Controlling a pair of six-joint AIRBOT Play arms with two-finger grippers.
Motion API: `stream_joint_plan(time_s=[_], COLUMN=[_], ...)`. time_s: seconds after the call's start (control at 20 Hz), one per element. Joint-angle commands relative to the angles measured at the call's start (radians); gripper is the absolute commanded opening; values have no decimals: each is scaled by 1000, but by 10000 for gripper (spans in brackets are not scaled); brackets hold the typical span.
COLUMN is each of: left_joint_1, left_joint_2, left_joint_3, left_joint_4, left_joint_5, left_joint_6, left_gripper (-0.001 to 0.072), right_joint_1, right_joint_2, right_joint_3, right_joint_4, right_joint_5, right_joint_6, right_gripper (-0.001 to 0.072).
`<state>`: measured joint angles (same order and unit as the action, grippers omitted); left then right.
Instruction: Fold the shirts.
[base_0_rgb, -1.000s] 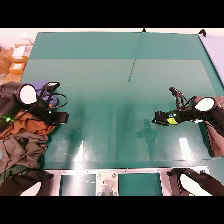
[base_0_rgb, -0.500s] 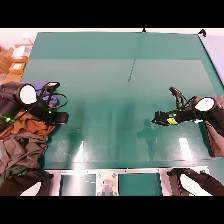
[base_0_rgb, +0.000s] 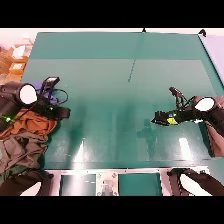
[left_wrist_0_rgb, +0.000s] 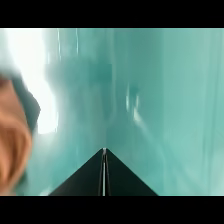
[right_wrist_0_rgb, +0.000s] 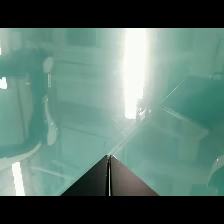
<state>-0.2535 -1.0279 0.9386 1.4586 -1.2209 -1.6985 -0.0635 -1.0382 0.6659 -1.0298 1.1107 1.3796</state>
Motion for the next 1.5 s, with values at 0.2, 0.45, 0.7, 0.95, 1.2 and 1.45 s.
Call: stream_joint_plan(time_s=[0.2, 0.45, 0.7, 0.95, 1.2, 1.45], left_joint_1=[377, 582, 584, 584, 543, 214], left_joint_2=[-117, -383, -599, -622, -615, -509], left_joint_3=[278, 320, 320, 364, 629, 673], left_joint_4=[211, 170, 140, 51, -304, -348], left_joint_5=[290, 367, 431, 370, 135, 36], left_joint_6=[35, 62, 77, 170, 312, 282], left_gripper=[678, 719, 717, 30, 28, 28], right_joint_1=[0, 0, 0, 0, -1, -10], right_joint_2=[0, 0, 0, 0, 0, 0], right_joint_3=[0, 0, 0, 1, 1, 29], right_joint_4=[8, 8, 8, 8, 8, 8], right_joint_5=[-11, -45, -45, -45, -45, -43], right_joint_6=[1, 0, 1, 1, 0, 1], right_gripper=[287, 516, 516, 513, 489, 412])
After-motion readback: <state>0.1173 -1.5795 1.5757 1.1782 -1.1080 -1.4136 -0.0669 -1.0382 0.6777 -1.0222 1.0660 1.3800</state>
